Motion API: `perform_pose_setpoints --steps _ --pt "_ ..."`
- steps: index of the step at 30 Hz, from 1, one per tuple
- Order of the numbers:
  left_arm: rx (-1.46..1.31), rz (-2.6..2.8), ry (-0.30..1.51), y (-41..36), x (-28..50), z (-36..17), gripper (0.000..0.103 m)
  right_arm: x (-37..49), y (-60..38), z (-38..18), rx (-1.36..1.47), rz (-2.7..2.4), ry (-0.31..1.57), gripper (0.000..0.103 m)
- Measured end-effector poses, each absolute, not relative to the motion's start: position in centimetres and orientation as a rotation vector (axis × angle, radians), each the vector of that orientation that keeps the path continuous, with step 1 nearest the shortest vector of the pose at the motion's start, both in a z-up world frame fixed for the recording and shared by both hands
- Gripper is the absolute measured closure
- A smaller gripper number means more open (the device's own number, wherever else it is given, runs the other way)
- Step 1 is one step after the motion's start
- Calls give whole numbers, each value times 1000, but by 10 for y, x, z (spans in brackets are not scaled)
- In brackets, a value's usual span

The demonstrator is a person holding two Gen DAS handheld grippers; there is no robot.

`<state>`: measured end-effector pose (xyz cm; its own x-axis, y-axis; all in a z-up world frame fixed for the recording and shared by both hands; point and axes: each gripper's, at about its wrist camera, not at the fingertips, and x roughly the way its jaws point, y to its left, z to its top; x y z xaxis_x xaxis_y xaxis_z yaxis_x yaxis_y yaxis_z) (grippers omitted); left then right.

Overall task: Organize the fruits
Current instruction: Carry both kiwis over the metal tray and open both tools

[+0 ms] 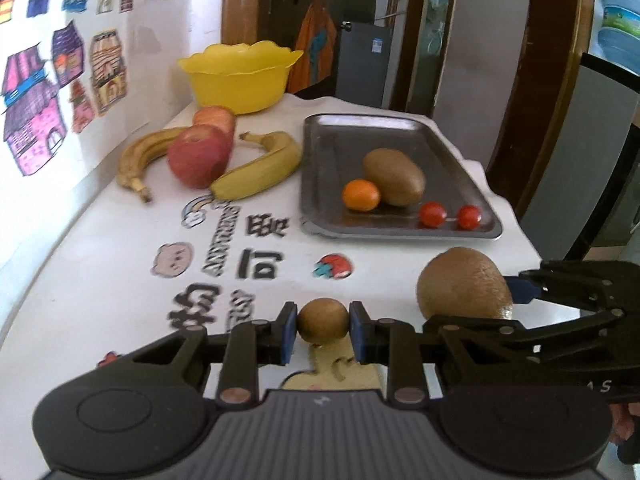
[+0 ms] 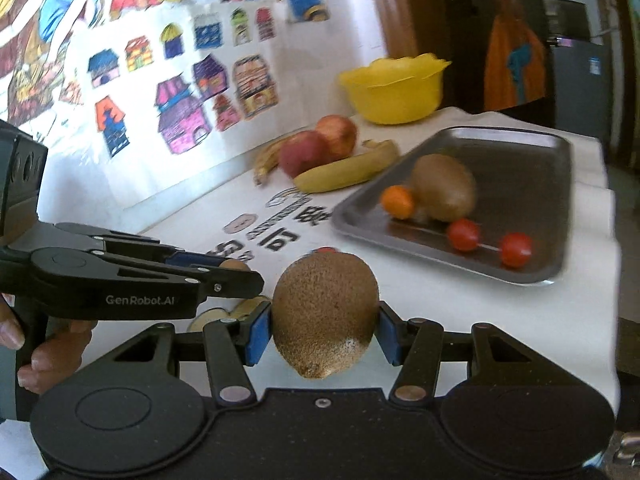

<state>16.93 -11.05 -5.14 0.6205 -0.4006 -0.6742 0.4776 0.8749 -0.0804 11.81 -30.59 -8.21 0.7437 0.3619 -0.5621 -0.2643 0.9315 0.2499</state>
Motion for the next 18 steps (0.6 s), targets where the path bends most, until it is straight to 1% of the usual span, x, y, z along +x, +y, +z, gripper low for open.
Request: perform_pose_setpoints --steps 9,18 --pt "65 -487 666 -150 195 -29 73 118 -358 -71 189 234 582 47" --pt "63 -416 578 -192 249 -18 73 152 -408 -68 205 138 512 47"
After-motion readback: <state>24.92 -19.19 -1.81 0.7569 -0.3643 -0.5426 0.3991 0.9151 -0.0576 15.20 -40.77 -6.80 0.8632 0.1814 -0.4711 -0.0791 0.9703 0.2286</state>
